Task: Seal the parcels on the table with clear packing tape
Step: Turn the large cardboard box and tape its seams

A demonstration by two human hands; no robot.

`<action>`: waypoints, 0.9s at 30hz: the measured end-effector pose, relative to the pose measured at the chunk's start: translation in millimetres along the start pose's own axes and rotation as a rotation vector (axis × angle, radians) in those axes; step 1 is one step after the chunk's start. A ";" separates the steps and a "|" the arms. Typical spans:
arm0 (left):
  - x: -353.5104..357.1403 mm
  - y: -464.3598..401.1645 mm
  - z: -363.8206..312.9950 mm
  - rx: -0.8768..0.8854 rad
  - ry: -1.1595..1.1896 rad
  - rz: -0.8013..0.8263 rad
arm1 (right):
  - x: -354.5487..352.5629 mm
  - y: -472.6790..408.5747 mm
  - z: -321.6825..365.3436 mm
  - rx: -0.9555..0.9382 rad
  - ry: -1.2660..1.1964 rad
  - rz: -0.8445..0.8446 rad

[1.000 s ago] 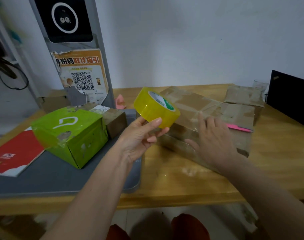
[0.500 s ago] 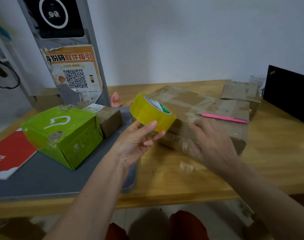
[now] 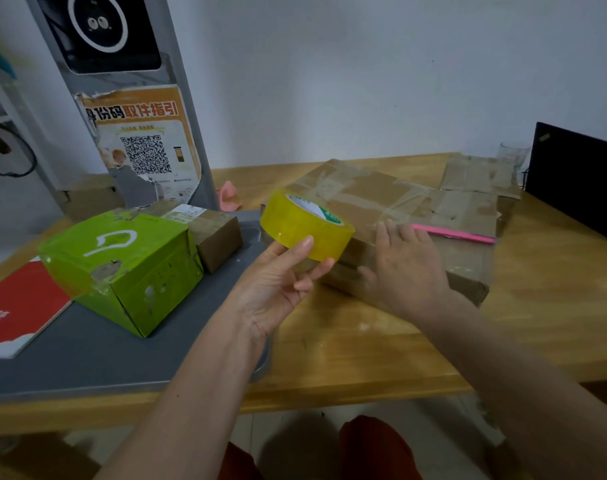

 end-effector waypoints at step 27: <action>-22.1 29.0 2.2 0.286 0.009 -0.130 | -38.7 40.3 86.1 0.475 -1.798 0.155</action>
Point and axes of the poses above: each hand's wrist, its own y-axis away from the middle knuckle, its own x-axis out of the palm, z = x × y, the point moved 4 cm from there along -y, towards the middle knuckle, and after that the axes turned 9 degrees about x, right-handed, at the moved point
